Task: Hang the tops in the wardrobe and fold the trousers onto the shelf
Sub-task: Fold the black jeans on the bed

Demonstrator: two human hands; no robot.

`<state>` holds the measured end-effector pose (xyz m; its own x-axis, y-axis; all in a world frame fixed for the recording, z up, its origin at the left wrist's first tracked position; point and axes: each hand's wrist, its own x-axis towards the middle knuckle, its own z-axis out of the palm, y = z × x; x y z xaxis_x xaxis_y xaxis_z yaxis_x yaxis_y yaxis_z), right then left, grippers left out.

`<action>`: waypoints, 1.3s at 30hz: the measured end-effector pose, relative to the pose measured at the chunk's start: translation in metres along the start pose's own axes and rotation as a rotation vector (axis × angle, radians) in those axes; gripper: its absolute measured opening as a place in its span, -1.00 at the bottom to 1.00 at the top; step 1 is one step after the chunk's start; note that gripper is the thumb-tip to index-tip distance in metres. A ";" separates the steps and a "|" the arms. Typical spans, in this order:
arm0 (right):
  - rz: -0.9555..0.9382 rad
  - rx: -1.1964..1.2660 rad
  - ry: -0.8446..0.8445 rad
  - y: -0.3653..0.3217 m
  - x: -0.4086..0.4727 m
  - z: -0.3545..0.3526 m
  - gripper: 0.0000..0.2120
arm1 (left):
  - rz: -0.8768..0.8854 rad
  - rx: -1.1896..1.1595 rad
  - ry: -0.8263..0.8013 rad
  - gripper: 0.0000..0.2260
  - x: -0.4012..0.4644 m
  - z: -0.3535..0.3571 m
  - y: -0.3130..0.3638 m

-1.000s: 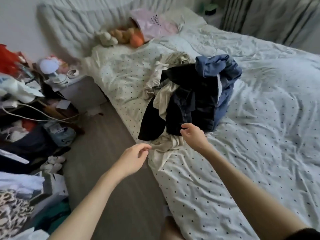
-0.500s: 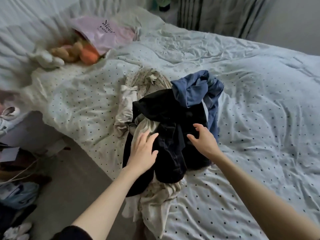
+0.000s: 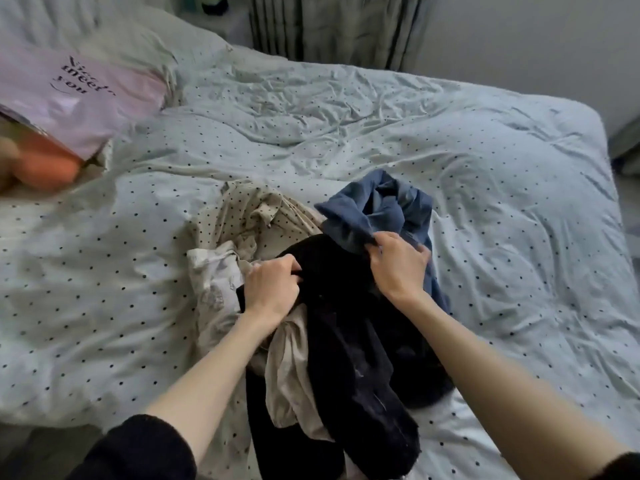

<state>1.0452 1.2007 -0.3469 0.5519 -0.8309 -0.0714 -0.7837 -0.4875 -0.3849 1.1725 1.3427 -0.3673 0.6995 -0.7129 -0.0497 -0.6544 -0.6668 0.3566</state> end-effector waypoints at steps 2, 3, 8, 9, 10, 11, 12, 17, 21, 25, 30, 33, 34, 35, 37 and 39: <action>0.038 0.142 0.081 -0.037 0.022 -0.017 -0.79 | -0.064 -0.119 0.058 -0.85 0.026 -0.034 -0.019; 0.058 0.192 0.095 -0.047 0.028 -0.025 -0.79 | -0.085 -0.155 0.086 -0.85 0.035 -0.048 -0.022; 0.041 0.392 0.068 -0.087 0.058 -0.076 -0.62 | -0.100 -0.270 0.281 -0.89 0.096 -0.146 -0.029; -0.003 0.421 0.066 -0.095 0.063 -0.088 -0.59 | -0.060 -0.299 0.355 -0.89 0.109 -0.173 -0.023; -0.038 0.466 0.047 -0.100 0.065 -0.096 -0.56 | -0.024 -0.326 0.431 -0.89 0.118 -0.196 -0.016; -0.067 0.537 0.027 -0.105 0.067 -0.103 -0.54 | 0.003 -0.347 0.519 -0.89 0.127 -0.218 -0.007; -0.097 0.621 -0.002 -0.110 0.067 -0.108 -0.52 | 0.022 -0.369 0.607 -0.89 0.136 -0.238 0.002; -0.166 0.653 -0.142 -0.128 0.063 -0.093 -0.09 | 0.056 -0.466 0.709 -0.89 0.156 -0.261 0.016; -0.130 0.259 -0.256 -0.121 0.055 -0.038 -0.05 | 0.001 -0.268 0.130 -0.90 0.120 -0.178 -0.018; -0.104 0.089 -0.321 -0.109 0.043 0.014 -0.06 | 0.059 -0.258 0.068 -0.88 0.100 -0.157 -0.039; -0.027 0.148 -0.265 -0.119 0.043 0.032 -0.24 | 0.104 -0.442 0.233 -0.97 0.109 -0.197 -0.030; -0.050 0.145 -0.211 -0.124 0.042 0.036 -0.67 | 0.097 -0.480 0.233 -0.95 0.108 -0.202 -0.025; -0.075 0.120 -0.173 -0.122 0.042 0.034 -0.76 | 0.096 -0.478 0.234 -0.96 0.108 -0.201 -0.023; -0.092 0.100 -0.139 -0.120 0.043 0.029 -0.78 | 0.092 -0.476 0.241 -0.95 0.108 -0.202 -0.020; -0.099 0.098 -0.059 -0.114 0.050 0.011 -0.77 | 0.087 -0.473 0.267 -0.93 0.110 -0.208 -0.016; -0.095 0.116 0.031 -0.108 0.061 -0.019 -0.76 | 0.076 -0.459 0.320 -0.95 0.115 -0.219 -0.013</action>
<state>1.1576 1.1977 -0.2922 0.6116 -0.7911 -0.0021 -0.6894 -0.5316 -0.4921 1.3243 1.3164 -0.1733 0.7544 -0.6060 0.2522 -0.5643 -0.4027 0.7207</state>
